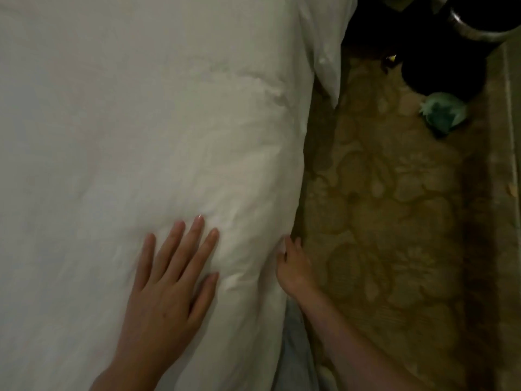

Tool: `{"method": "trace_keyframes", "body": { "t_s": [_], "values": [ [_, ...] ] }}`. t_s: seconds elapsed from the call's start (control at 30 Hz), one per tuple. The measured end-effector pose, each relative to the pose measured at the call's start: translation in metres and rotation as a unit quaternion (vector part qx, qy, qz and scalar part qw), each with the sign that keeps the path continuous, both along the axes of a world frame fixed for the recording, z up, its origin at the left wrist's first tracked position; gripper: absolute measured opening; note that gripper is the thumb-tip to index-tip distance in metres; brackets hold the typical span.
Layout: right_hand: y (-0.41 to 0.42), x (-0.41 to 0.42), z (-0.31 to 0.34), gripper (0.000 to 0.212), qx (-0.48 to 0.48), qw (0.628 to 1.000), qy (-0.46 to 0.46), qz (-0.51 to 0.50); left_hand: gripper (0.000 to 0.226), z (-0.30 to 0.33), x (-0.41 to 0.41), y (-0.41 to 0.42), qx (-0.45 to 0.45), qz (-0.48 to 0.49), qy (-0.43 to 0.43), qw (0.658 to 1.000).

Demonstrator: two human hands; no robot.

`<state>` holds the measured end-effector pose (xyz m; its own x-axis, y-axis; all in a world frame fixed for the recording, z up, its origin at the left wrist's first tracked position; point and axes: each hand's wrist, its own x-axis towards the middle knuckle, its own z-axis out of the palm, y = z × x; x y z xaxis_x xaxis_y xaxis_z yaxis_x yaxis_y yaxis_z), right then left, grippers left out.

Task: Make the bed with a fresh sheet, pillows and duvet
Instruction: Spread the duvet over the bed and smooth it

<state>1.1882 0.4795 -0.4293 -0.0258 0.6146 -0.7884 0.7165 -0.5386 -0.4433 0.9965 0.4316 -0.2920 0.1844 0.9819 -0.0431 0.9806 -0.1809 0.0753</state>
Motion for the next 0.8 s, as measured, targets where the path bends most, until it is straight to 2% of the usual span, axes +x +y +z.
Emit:
{"method": "trace_keyframes", "body": {
  "t_s": [0.07, 0.13, 0.17, 0.2, 0.23, 0.27, 0.3, 0.33, 0.37, 0.4, 0.43, 0.47, 0.5, 0.57, 0.6, 0.63, 0.7, 0.77, 0.8],
  "values": [
    [0.042, -0.008, 0.038, 0.053, 0.183, 0.979, 0.056, -0.077, 0.056, -0.004, 0.009, 0.038, -0.006, 0.000, -0.001, 1.000],
    [0.083, -0.019, 0.073, 0.053, 0.334, 0.923, 0.139, -0.131, 0.056, -0.009, 0.020, 0.080, -0.006, 0.000, 0.000, 1.000],
    [0.101, -0.023, 0.080, 0.055, 0.402, 0.889, 0.182, -0.121, 0.056, -0.012, 0.024, 0.103, -0.008, -0.001, -0.004, 1.000],
    [0.116, -0.028, 0.078, 0.058, 0.438, 0.871, 0.205, -0.088, 0.057, -0.012, 0.027, 0.127, -0.011, -0.001, -0.009, 1.000],
    [0.131, -0.030, 0.068, 0.061, 0.425, 0.880, 0.207, -0.047, 0.057, -0.010, 0.030, 0.152, -0.011, 0.000, -0.013, 1.000],
    [0.143, -0.026, 0.045, 0.064, 0.359, 0.912, 0.199, -0.016, 0.057, -0.008, 0.032, 0.174, -0.011, -0.001, -0.016, 1.000],
    [0.151, -0.018, 0.021, 0.068, 0.244, 0.951, 0.190, -0.020, 0.057, -0.005, 0.033, 0.193, -0.014, 0.002, -0.022, 1.000],
    [0.158, -0.006, -0.005, 0.071, 0.105, 0.977, 0.176, -0.051, 0.057, 0.000, 0.032, 0.212, -0.018, 0.010, -0.032, 0.999],
    [0.168, 0.006, -0.021, 0.070, -0.004, 0.984, 0.151, -0.096, 0.057, 0.007, 0.030, 0.230, -0.019, 0.018, -0.041, 0.999],
    [0.180, 0.019, -0.030, 0.068, -0.047, 0.983, 0.097, -0.149, 0.057, 0.011, 0.028, 0.247, -0.016, 0.018, -0.043, 0.999],
    [0.196, 0.029, -0.027, 0.075, -0.025, 0.982, 0.016, -0.184, 0.057, 0.012, 0.024, 0.262, -0.021, 0.013, -0.036, 0.999],
    [0.213, 0.035, -0.014, 0.088, 0.046, 0.976, -0.060, -0.206, 0.057, 0.013, 0.019, 0.275, -0.028, 0.010, -0.027, 0.999],
    [0.232, 0.033, 0.004, 0.087, 0.155, 0.963, -0.074, -0.206, 0.057, 0.013, 0.013, 0.289, -0.033, 0.016, -0.024, 0.999],
    [0.275, 0.014, 0.047, 0.067, 0.351, 0.922, 0.025, -0.159, 0.057, 0.013, 0.002, 0.315, -0.040, 0.043, -0.020, 0.998],
    [0.297, 0.007, 0.056, 0.062, 0.403, 0.902, 0.089, -0.124, 0.057, 0.012, -0.002, 0.327, -0.046, 0.051, -0.016, 0.997],
    [0.321, -0.004, 0.064, 0.059, 0.414, 0.898, 0.129, -0.078, 0.057, 0.012, -0.004, 0.337, -0.059, 0.059, -0.019, 0.996],
    [0.349, -0.014, 0.048, 0.062, 0.335, 0.927, 0.170, -0.016, 0.057, 0.012, -0.005, 0.353, -0.082, 0.079, -0.038, 0.993],
    [0.373, -0.006, 0.026, 0.087, 0.099, 0.969, 0.171, -0.151, 0.056, 0.012, -0.002, 0.360, -0.111, 0.098, -0.057, 0.987],
    [0.382, 0.002, 0.018, 0.098, -0.028, 0.959, 0.137, -0.245, 0.057, 0.012, 0.000, 0.364, -0.121, 0.114, -0.067, 0.984]
  ]
}}
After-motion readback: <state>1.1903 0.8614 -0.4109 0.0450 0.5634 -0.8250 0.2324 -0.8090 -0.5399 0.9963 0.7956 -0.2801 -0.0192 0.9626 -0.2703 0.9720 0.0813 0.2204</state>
